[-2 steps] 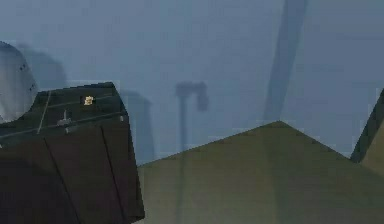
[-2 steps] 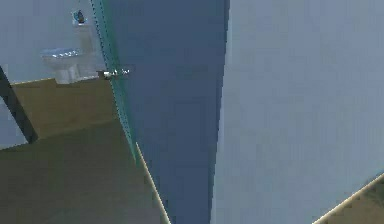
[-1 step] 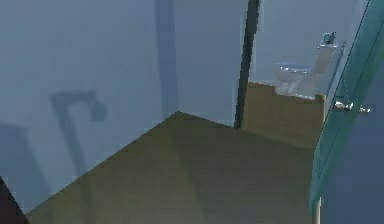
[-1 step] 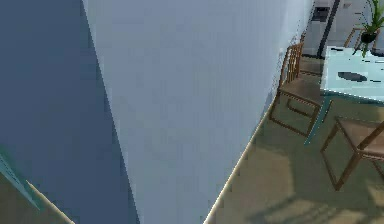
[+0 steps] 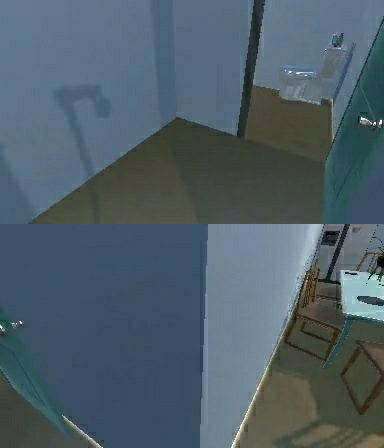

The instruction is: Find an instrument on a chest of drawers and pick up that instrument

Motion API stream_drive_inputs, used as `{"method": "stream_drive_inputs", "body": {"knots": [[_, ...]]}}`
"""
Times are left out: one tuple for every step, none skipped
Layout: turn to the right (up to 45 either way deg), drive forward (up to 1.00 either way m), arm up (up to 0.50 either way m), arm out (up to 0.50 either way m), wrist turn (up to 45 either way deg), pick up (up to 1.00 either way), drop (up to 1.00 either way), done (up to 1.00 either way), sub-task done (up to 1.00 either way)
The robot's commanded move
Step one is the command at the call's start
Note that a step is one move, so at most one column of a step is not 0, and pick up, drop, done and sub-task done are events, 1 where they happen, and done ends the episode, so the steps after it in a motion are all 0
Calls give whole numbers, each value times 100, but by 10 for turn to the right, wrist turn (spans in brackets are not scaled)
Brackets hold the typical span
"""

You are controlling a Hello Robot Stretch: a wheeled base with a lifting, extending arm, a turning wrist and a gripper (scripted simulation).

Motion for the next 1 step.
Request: {"method": "stream_drive_inputs", "body": {"knots": [[240, 0, 0, 0, 0, 0, 0, 0, 0]]}}
